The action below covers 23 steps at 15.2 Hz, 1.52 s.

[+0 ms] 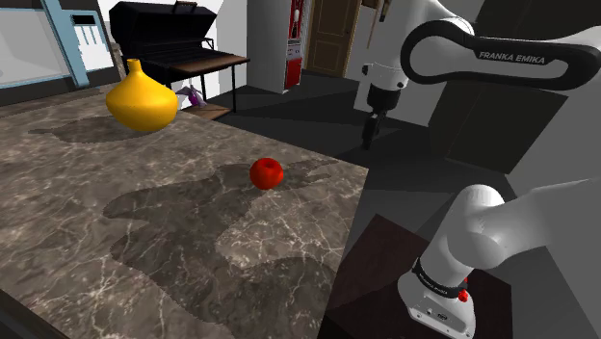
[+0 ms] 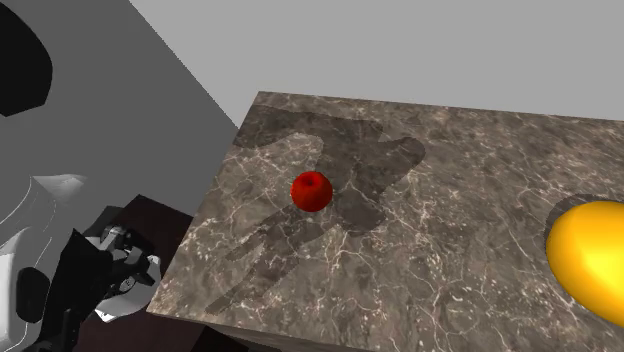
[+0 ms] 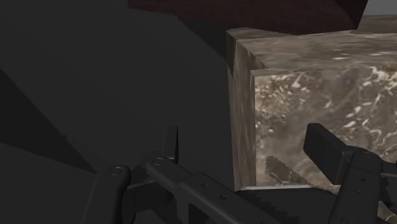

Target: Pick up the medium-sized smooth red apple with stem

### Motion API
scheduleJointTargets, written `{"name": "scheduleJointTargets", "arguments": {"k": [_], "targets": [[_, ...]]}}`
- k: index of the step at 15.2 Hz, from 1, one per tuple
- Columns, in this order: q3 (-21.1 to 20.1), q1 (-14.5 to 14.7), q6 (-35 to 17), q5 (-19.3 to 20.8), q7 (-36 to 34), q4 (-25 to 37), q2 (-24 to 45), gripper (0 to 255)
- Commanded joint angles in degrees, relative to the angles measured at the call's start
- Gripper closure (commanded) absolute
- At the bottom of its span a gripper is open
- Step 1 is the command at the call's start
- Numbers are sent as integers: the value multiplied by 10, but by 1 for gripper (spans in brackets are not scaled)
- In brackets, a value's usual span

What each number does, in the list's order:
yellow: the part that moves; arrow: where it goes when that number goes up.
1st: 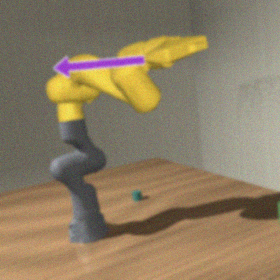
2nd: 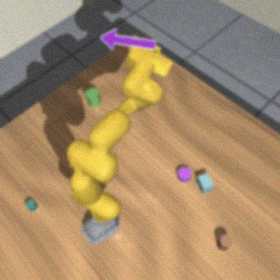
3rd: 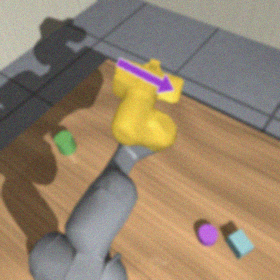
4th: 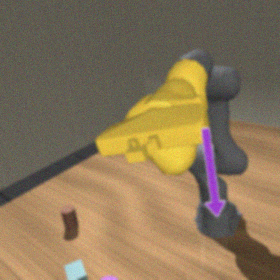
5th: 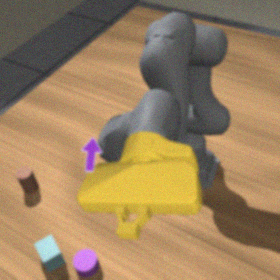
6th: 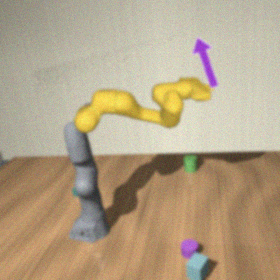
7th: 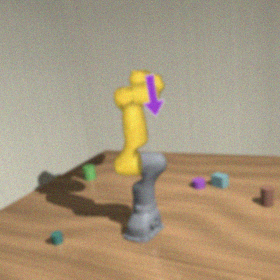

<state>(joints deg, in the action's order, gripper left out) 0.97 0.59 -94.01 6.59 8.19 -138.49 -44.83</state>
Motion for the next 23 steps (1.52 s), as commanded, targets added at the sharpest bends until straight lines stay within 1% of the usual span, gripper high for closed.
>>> {"name": "scheduleJointTargets", "arguments": {"k": [1,7,13,18,23], "targets": [[0,0,0,0,0,0,0,0],[-64,26,-23,-37,-67,51,72,0],[-125,44,-40,-56,-132,124,158,0],[-174,54,-46,-54,-188,201,239,0],[-221,65,-42,-34,-247,294,330,0]]}}
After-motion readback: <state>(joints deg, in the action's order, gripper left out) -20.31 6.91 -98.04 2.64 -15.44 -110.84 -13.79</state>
